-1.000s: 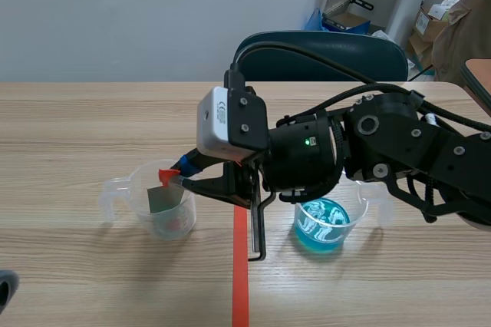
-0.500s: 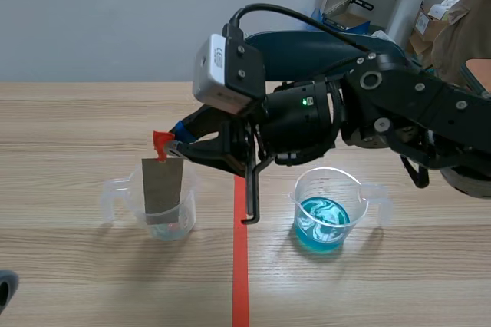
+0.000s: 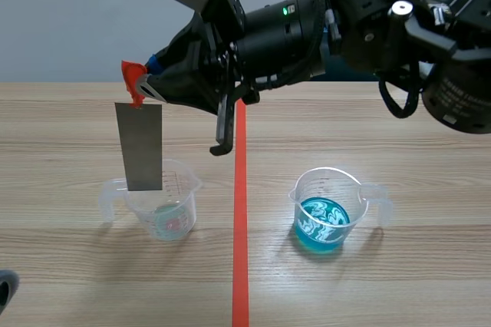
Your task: Do the redox reaction experiment
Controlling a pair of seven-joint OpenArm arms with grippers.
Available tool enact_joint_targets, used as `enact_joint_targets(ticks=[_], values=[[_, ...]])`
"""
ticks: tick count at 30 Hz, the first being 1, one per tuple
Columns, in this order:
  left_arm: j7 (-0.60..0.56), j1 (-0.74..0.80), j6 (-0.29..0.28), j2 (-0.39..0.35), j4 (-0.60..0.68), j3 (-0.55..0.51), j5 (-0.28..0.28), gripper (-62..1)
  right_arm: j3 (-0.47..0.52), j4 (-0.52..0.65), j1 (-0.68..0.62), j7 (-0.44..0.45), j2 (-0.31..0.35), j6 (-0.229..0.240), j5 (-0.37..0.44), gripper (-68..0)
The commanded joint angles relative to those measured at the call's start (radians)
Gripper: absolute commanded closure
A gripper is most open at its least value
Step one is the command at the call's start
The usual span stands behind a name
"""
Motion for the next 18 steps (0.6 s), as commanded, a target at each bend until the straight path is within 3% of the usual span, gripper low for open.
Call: enact_joint_targets(ticks=[1,5,10,13,18], values=[[-0.013,0.003,-0.002,0.003,0.017,-0.001,-0.003,-62.3,0.008,0.032,0.035,-0.035,-0.002,0.007,0.054,-0.8],[-0.013,0.003,-0.002,0.003,0.017,-0.001,-0.003,-62.3,0.032,0.092,0.058,-0.201,-0.002,-0.003,0.179,-0.8],[-0.013,0.003,-0.002,0.003,0.017,-0.001,-0.003,-62.3,0.097,0.178,0.067,-0.382,-0.002,-0.084,0.294,-0.8],[-0.013,0.003,-0.002,0.003,0.017,-0.001,-0.003,-62.3,0.132,0.232,0.067,-0.444,-0.003,-0.097,0.335,-0.8],[-0.013,0.003,-0.002,0.003,0.017,-0.001,-0.003,-62.3,0.146,0.291,0.093,-0.522,-0.006,-0.157,0.371,-0.8]])
